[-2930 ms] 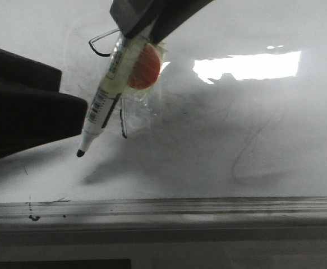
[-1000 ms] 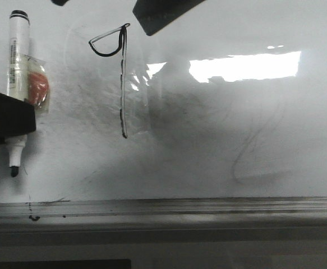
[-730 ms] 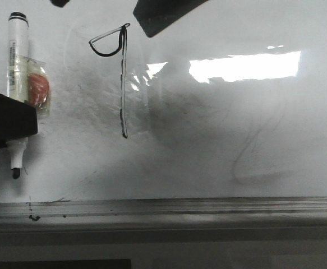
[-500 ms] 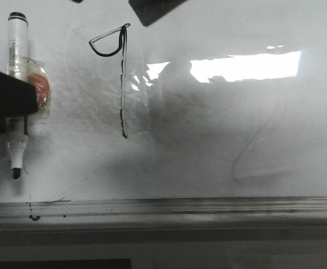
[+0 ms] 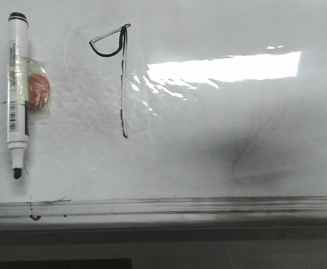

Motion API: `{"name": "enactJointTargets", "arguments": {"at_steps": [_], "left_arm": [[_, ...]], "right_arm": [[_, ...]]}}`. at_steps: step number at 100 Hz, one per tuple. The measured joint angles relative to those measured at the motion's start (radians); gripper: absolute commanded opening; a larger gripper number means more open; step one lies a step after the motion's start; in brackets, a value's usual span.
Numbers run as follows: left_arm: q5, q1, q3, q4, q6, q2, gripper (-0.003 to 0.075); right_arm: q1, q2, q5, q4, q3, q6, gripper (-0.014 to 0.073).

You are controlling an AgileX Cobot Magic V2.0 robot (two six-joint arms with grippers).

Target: Write number 9 on whiteboard

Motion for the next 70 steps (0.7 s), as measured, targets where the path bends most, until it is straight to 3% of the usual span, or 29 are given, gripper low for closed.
{"name": "enactJointTargets", "arguments": {"at_steps": [22,44,70], "left_arm": [[0.072,0.0,0.112,0.003,0.079,-0.173,-0.002],[0.1,0.0,0.171,0.005,0.087,-0.217,-0.002],[0.105,0.0,0.175,0.008,0.087,-0.219,-0.002]], "right_arm": [[0.0,-0.332,-0.074,-0.049,0.254,0.0,-0.0064],[0.0,-0.62,-0.077,-0.052,0.423,0.0,-0.0064],[0.0,-0.696,-0.079,-0.054,0.528,0.0,-0.0064]]}}
